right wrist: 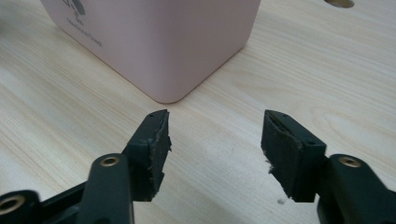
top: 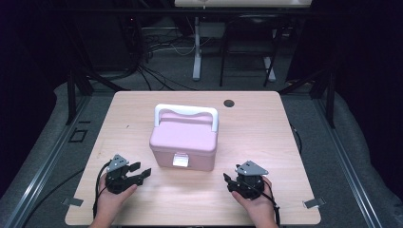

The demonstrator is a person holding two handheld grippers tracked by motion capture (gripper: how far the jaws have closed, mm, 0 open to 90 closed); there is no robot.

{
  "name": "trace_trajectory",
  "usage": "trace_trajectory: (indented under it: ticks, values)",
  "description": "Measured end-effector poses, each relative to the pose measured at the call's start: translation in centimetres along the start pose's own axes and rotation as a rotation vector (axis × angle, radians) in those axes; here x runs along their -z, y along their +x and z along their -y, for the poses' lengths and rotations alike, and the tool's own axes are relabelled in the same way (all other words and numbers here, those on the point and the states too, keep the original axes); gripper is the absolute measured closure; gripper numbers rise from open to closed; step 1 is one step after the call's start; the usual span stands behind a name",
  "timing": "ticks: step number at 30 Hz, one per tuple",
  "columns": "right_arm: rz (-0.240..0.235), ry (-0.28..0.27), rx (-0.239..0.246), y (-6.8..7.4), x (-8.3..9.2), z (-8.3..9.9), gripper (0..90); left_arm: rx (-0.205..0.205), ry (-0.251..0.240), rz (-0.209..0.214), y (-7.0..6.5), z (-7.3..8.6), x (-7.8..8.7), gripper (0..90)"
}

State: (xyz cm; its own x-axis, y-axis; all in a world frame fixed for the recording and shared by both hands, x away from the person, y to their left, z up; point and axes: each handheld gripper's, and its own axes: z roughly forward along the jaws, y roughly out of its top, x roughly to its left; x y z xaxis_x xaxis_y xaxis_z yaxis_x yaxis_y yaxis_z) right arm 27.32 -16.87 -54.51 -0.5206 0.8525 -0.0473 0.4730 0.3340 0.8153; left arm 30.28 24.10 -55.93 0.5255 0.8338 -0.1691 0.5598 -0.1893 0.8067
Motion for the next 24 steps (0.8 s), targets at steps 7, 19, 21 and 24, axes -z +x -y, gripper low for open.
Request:
trace_trajectory:
  ticks: [7,19,21,24]
  values:
    - [-0.006,0.014,0.027,0.8,-0.4,0.1,45.7,-0.011,0.006,-0.006,0.0,0.0,-0.1,43.1]
    - [-0.024,0.025,-0.007,0.9,-1.2,0.0,49.0,0.034,0.002,-0.017,0.7,-0.5,0.1,44.2]
    - [-0.018,0.024,-0.004,0.9,-1.2,-0.1,50.3,0.033,0.003,-0.018,0.9,-0.7,0.1,45.7]
    - [-0.02,0.015,-0.037,0.7,-1.1,-0.7,53.8,0.026,-0.009,-0.02,1.4,-1.3,0.2,50.8]
